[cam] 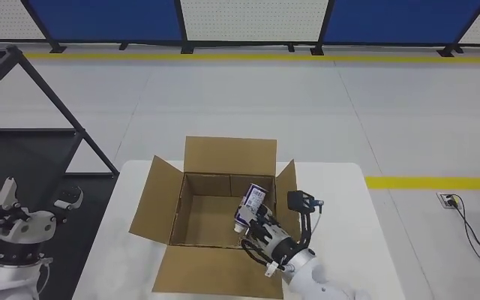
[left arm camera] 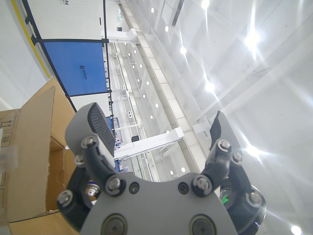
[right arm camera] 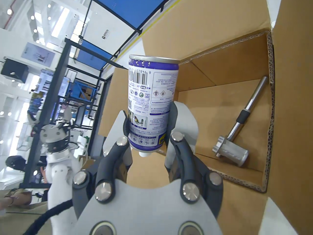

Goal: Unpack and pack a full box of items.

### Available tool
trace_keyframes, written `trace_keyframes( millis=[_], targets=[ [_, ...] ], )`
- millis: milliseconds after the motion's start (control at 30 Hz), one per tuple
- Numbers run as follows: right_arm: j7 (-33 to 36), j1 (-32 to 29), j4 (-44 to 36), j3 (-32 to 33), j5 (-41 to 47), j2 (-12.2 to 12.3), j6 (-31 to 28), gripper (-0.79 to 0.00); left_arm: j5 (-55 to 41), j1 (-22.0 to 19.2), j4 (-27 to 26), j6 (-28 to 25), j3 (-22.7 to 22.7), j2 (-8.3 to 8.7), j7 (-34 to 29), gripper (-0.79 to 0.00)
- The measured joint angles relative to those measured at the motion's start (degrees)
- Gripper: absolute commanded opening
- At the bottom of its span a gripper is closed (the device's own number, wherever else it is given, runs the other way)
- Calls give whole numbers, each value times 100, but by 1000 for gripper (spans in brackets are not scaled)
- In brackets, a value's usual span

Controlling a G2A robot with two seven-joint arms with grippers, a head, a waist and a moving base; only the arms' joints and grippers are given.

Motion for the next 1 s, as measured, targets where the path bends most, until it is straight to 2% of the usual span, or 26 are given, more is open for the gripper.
trace_keyframes(
  millis=[267, 433, 567, 667, 1000],
  targets=[
    [588, -884, -1138, 1007, 1252, 145, -470, -785, 0, 0, 0, 0, 0, 0, 0, 0],
    [589, -1132, -1130, 1797, 2137, 215, -922, -785, 0, 0, 0, 0, 0, 0, 0, 0],
    [1095, -1349, -1131, 2653, 3240, 302, -1379, -785, 0, 0, 0, 0, 0, 0, 0, 0],
    [1359, -1467, -1131, 3137, 3762, 340, -1408, -785, 0, 0, 0, 0, 0, 0, 0, 0],
    [1344, -1464, -1118, 3066, 3736, 340, -1401, -785, 0, 0, 0, 0, 0, 0, 0, 0]
  ],
)
